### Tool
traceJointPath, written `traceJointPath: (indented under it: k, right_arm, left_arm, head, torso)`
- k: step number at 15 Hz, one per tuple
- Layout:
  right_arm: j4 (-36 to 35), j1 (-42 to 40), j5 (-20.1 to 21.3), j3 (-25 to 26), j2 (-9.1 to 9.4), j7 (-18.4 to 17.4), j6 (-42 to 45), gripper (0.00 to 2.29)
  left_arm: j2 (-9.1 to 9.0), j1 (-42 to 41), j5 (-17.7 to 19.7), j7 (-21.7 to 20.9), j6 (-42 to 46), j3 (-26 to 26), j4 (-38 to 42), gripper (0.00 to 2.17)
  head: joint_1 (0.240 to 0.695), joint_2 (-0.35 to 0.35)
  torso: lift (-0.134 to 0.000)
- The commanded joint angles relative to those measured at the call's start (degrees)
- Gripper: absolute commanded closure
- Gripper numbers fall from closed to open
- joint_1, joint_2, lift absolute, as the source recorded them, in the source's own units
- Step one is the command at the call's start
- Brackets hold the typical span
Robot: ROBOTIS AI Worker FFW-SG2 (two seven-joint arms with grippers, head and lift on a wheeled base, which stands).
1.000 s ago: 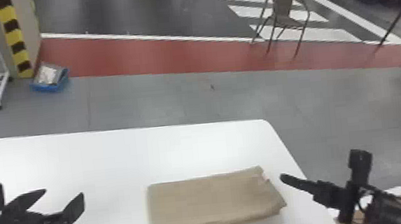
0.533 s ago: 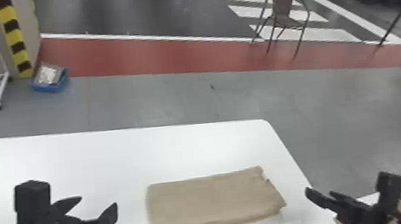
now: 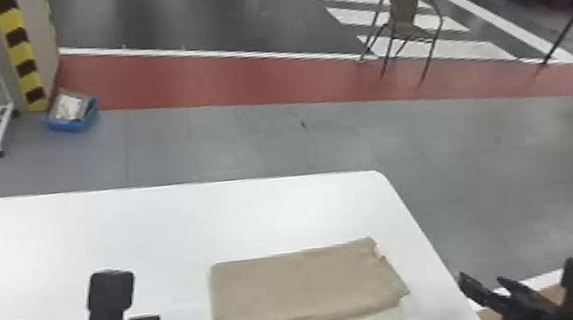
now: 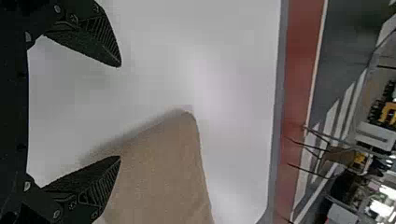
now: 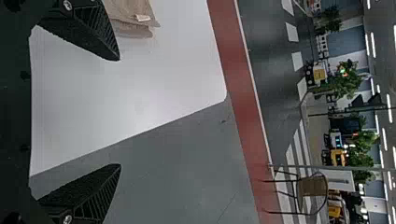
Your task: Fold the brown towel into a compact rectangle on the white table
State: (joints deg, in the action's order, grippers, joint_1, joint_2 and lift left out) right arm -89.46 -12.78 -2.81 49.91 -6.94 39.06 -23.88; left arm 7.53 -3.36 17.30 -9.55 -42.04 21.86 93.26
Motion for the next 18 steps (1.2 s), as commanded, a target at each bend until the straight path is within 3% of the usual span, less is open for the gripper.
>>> traceJointPath:
  k: [1,10,12,14,18]
  right_arm:
    - [-0.3,0.0,0.1,-0.5,-0.01,0.1,0.0,0.07]
    - [-0.5,0.0,0.6,-3.3,0.26,-0.5,0.7,0.07]
    - [-0.5,0.1,0.6,-3.3,0.26,-0.5,0.9,0.07]
    - [-0.5,0.0,0.3,-3.3,0.35,-0.4,0.9,0.07]
    - [-0.5,0.1,0.1,-4.5,0.52,-0.5,0.9,0.07]
  left_arm:
    - [-0.24,0.0,1.9,0.6,-5.0,1.3,0.3,0.22]
    - [-4.28,1.1,2.8,1.5,-2.9,4.3,-1.0,0.29]
    - [-4.19,1.0,2.7,2.7,1.1,6.0,-1.3,0.74]
    - [-4.01,0.4,2.4,3.3,6.4,7.0,-1.2,1.72]
    - [-4.10,0.8,0.9,0.8,7.8,8.8,-3.2,1.78]
  head:
    - [0.695,-0.350]
    - [0.695,-0.350]
    - [0.695,-0.350]
    - [0.695,-0.350]
    - [0.695,-0.350]
  torso:
    - [0.000]
    - [0.000]
    - [0.000]
    - [0.000]
    - [0.000]
